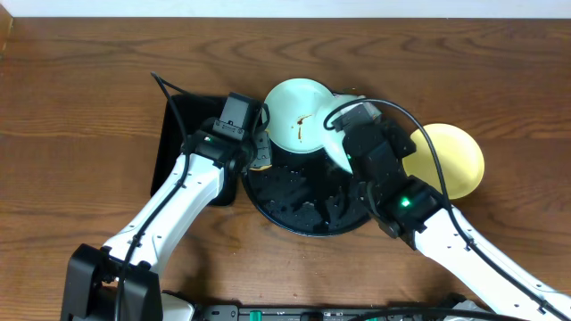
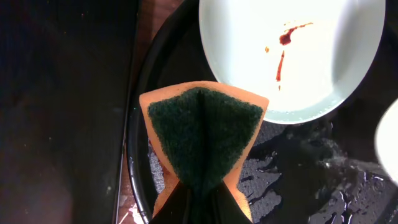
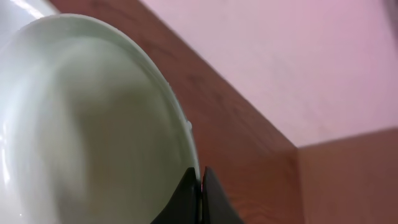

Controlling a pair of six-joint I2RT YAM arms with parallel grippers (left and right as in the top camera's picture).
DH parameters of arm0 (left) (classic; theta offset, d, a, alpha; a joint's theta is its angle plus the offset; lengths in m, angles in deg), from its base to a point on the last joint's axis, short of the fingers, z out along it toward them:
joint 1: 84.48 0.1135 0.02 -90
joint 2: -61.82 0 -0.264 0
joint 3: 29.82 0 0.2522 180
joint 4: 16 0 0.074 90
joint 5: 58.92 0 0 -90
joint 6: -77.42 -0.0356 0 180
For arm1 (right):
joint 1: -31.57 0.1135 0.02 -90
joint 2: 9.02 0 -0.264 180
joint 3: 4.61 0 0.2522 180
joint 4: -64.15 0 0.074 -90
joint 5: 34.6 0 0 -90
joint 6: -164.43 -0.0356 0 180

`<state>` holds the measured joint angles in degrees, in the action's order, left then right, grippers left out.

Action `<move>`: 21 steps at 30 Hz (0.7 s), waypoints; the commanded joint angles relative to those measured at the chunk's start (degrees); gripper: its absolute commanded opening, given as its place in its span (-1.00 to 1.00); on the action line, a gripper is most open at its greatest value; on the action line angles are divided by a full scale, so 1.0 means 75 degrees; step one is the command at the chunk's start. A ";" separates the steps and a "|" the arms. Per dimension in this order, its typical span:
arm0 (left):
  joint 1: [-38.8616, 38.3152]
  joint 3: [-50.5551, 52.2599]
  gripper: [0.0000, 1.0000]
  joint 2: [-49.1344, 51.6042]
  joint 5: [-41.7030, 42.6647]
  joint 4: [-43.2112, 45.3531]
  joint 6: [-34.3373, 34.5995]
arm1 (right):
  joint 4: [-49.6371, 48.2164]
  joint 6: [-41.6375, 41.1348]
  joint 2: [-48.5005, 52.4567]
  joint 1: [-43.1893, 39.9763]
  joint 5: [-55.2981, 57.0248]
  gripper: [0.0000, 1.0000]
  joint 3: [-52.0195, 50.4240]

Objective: Clean dirty plates on tray and stack at the side
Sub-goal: 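Lift the light-blue plate with the right gripper and stack it on the yellow plate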

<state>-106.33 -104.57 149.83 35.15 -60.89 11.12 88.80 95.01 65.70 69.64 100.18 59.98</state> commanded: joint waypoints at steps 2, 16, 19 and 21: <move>0.0012 0.0003 -0.84 -0.0061 -0.0090 -0.0044 -0.0125 | -0.0119 -0.0408 -0.0064 -0.0087 0.0860 -0.98 -0.0012; 0.0012 0.0003 -0.83 -0.0061 -0.0090 -0.0047 -0.0125 | 0.0050 -0.1664 -0.0061 -0.0606 0.1282 -0.98 -0.0015; 0.0012 0.0003 -0.84 -0.0061 -0.0090 -0.0047 -0.0125 | 0.0323 -0.2404 -0.0064 -0.1137 0.1131 -0.98 -0.0015; 0.0012 0.0003 -0.83 -0.0061 -0.0090 -0.0044 -0.0125 | 0.0478 -0.2789 -0.0064 -0.1547 0.0898 -0.98 -0.0015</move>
<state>-106.33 -104.57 149.83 35.18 -61.27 11.12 91.43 83.03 65.70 61.92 107.06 59.98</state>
